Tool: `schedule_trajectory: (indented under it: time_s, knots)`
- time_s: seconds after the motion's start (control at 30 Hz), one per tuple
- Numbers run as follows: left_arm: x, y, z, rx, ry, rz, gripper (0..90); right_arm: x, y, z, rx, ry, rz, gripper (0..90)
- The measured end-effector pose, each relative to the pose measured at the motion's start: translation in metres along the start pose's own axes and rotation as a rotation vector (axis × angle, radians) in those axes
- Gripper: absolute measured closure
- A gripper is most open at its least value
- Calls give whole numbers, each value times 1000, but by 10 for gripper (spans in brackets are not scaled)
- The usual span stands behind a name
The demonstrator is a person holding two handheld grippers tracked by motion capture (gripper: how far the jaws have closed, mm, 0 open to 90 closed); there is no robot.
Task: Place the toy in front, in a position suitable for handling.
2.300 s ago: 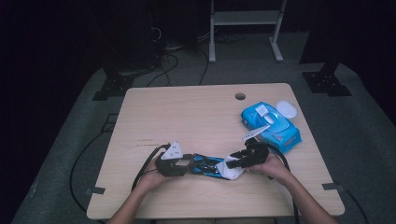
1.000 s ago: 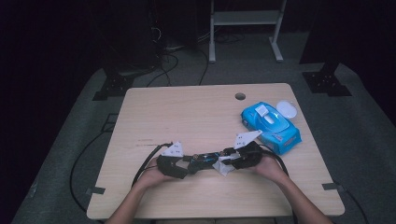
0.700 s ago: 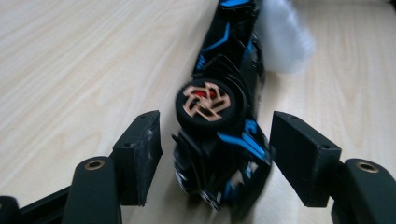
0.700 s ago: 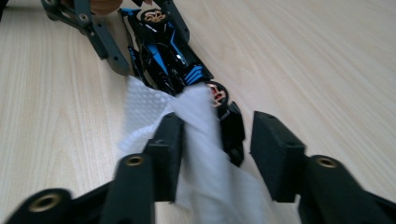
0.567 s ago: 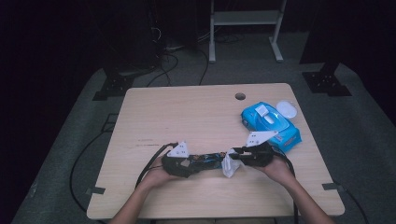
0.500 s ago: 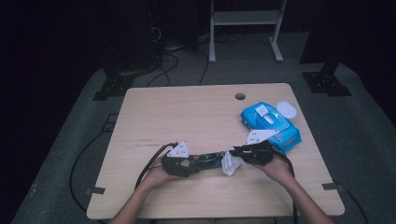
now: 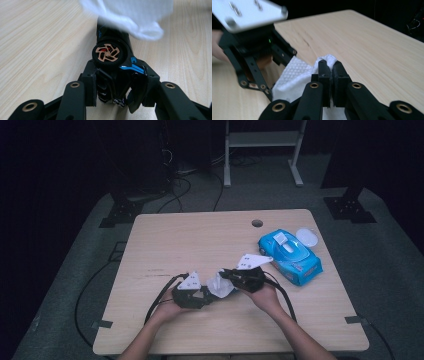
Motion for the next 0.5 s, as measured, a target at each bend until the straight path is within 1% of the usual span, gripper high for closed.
schedule_trajectory:
  time_s: [0.03, 0.07, 0.1, 0.13, 0.17, 0.23, 0.27, 0.33, 0.37, 0.4, 0.43, 0.5]
  knots:
    - [0, 0, 0, -3, 1, 0, 576, -7, 3, 4, 7, 31, -12, 860]
    - [0, 0, 0, -7, 3, -1, 575, -10, 4, 7, 15, 48, -18, 843]
    - [0, 0, 0, -6, 4, -1, 575, -12, 4, 9, 26, 58, -12, 780]
    - [0, 0, 0, -2, 2, 2, 574, -12, 4, 9, 23, 57, -7, 739]
    - [0, 0, 0, -2, 0, 3, 573, -10, 3, 8, 12, 51, -7, 710]
    - [1, 0, 0, -4, 1, 4, 572, -1, -1, 2, 15, 6, 16, 666]
    - [1, 0, 0, -4, 0, 5, 569, 4, -3, -1, 11, -11, 13, 651]
    - [1, 1, 0, 2, -11, 6, 551, 10, -6, -2, 4, -25, 6, 639]
    - [2, 1, 0, 3, -12, 3, 551, 11, -6, -1, 5, -14, 0, 633]
    - [2, 1, 0, 3, -13, 4, 557, 9, -5, 3, 6, 6, -26, 623]
    - [2, 1, -1, 0, -11, -1, 568, 7, -2, 6, 7, 20, -42, 614]
    - [2, 0, -1, -9, -9, -2, 573, 2, 2, 10, 18, 41, -51, 612]
Point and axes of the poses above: each handheld gripper's, and its own axes: x roughly backward along the jaws, z roughly out of its underside, y roughly to its left, the point moved 2 cm from there along -x, roughly forward along the jaws, and after that the axes turned 13 degrees about z, right-handed, at the moved point
